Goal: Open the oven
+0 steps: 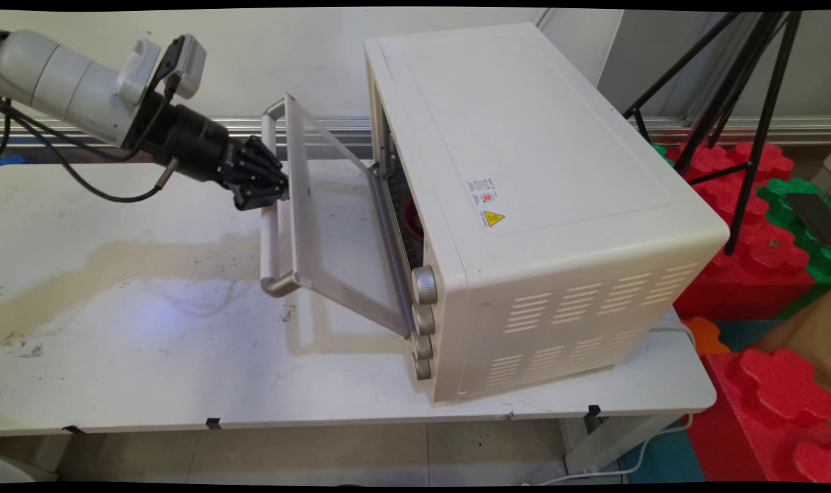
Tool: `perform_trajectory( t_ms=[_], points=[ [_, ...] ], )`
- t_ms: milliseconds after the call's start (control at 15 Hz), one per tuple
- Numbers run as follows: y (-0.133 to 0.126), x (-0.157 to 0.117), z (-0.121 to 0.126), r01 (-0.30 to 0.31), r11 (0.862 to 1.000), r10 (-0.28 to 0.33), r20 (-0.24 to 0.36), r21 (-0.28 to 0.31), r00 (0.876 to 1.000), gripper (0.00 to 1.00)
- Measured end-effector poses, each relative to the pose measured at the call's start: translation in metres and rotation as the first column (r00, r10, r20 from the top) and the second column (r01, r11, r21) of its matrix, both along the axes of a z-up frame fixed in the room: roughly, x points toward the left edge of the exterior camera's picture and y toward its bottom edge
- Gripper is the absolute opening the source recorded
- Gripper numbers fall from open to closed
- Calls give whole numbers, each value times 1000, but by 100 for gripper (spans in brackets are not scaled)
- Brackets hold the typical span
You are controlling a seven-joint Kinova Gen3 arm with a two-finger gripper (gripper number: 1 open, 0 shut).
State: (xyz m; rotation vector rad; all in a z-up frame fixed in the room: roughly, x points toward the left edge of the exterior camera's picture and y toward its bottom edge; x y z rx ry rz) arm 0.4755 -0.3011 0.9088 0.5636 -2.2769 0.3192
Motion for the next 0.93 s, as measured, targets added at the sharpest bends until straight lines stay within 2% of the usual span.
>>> perform_trajectory(
  t_ms=[133, 933],
  points=[
    [9, 8, -7, -19, 1000, 19, 16, 13, 1000, 0],
    [18, 38, -50, -9, 996, 0, 103, 86, 995, 0]
  ],
)
